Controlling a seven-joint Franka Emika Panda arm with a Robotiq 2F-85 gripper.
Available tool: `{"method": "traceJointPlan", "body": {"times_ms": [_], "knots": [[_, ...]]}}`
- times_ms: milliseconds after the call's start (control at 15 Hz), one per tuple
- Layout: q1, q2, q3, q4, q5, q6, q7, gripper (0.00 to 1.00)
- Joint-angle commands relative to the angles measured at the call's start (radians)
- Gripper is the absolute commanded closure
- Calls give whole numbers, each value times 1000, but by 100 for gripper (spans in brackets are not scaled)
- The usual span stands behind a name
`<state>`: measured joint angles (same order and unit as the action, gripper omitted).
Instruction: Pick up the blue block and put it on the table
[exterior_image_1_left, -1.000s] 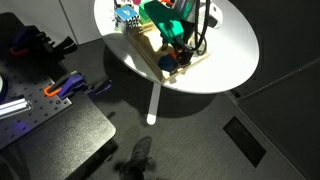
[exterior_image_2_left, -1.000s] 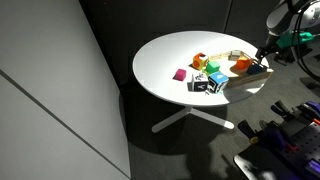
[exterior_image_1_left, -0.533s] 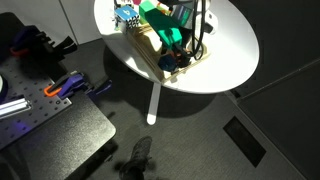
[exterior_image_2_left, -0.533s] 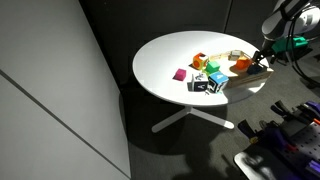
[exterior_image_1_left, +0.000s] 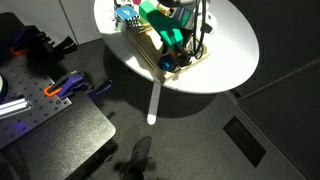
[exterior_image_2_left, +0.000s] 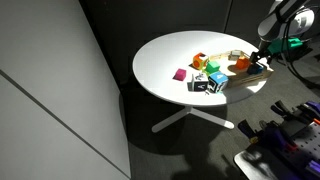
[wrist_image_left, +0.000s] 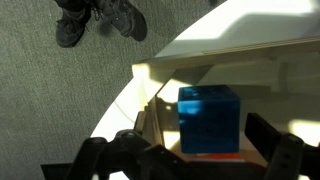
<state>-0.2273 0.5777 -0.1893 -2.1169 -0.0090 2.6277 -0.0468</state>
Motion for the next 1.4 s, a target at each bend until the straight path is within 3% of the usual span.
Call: {"method": "traceJointPlan", "body": {"times_ms": [0,1333], "knots": [[-3,1,3,1,-4,-2,3,0],[-13,56,19,55,7,23,-4,0]]}}
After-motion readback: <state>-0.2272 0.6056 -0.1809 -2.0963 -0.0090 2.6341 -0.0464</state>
